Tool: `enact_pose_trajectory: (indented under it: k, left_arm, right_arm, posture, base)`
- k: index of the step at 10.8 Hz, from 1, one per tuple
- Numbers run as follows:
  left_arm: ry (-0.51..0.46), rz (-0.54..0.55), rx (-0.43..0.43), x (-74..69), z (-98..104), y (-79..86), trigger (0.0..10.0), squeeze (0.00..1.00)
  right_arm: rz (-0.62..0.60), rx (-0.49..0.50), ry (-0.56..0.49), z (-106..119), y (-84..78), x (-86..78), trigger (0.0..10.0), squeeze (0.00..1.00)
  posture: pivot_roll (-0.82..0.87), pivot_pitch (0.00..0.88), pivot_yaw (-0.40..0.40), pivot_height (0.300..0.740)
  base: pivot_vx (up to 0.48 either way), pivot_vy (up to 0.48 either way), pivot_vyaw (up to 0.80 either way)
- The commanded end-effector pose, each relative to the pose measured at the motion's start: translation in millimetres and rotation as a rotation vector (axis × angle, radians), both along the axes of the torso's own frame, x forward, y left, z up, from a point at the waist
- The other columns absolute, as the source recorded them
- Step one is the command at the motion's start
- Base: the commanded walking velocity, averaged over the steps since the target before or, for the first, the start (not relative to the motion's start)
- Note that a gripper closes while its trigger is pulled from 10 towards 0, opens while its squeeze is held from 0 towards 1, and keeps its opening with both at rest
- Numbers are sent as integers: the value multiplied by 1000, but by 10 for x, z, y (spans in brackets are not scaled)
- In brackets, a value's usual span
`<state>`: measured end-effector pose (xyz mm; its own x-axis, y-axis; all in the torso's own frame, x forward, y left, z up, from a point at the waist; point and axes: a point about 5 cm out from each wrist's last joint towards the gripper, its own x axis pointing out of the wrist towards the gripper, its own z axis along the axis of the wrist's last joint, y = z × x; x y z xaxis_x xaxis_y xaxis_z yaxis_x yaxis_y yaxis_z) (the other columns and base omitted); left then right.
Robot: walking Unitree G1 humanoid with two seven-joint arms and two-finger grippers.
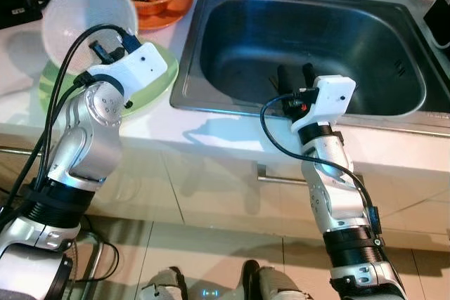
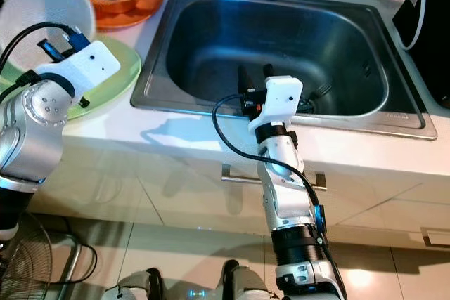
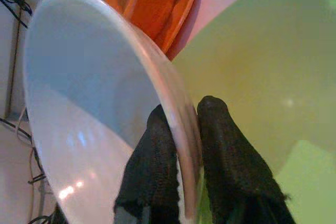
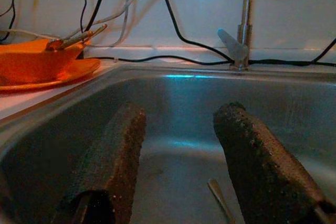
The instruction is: Kitchen organization
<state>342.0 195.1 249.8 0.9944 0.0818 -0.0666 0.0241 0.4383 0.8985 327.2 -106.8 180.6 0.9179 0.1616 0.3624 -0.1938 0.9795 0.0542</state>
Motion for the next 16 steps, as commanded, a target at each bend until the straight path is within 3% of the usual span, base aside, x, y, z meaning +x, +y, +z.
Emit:
enact_pose_trajectory:
  k: [1, 3, 4, 5, 8, 9, 10, 12, 14, 15, 16]
  left_arm:
    - [15, 8, 12, 6, -71, 4, 0, 0]
    - [-104, 19, 29, 18, 108, 6, 0, 0]
    - [-299, -34, 87, 5, 384, -97, 0, 0]
    - [-362, -120, 68, -22, 461, -238, 10000, 0]
    - [-499, -330, 6, -115, 603, -642, 10000, 0]
    - [-477, -415, -1, -93, 570, -708, 10000, 0]
    - [-406, -483, -29, -93, 397, -928, 10000, 0]
    - [-380, -566, -51, -123, 262, -1153, 10000, 0]
    - [-346, -646, -54, -167, 161, -1354, 10000, 0]
    - [-332, -659, -51, -176, 123, -1407, 10000, 0]
    - [-324, -665, -51, -172, 104, -1420, 10000, 0]
  right_arm:
    - [13, -16, 52, -103, 34, -1, 10000, 0]
    - [15, -16, 53, -99, 40, 2, 10000, 0]
    - [14, -15, 52, -97, 41, 6, 10000, 0]
    - [13, -15, 50, -93, 36, 8, 10000, 0]
    - [10, -21, 40, -59, 16, 38, 10000, 0]
    - [10, -23, 48, -77, 17, 45, 10000, 682]
    - [-7, -23, 56, -77, -15, 60, 10000, 1000]
    - [-64, 40, 48, 52, -197, 124, 10000, 1000]
    - [-112, 79, -34, 383, -395, 188, 10000, 1000]
    - [-118, 85, -62, 485, -422, 189, 10000, 0]
    - [-119, 81, -67, 500, -427, 187, 10000, 0]
  posture:
    - [89, 181, -41, 740]
    - [90, 187, -39, 740]
    - [88, 183, -37, 740]
    - [89, 179, -37, 740]
    - [89, 152, -38, 740]
    - [92, 147, -37, 740]
    - [89, 148, -36, 740]
    - [84, 165, -37, 740]
    - [76, 180, -30, 740]
    - [71, 180, -26, 740]
    - [74, 176, -24, 740]
  base:
    - [0, 0, 0]
    - [0, 0, 0]
    - [0, 0, 0]
    - [0, 0, 0]
    - [0, 0, 0]
    - [0, 0, 0]
    - [0, 0, 0]
    - [0, 0, 0]
    - [0, 0, 0]
    - [0, 0, 0]
    - [0, 0, 0]
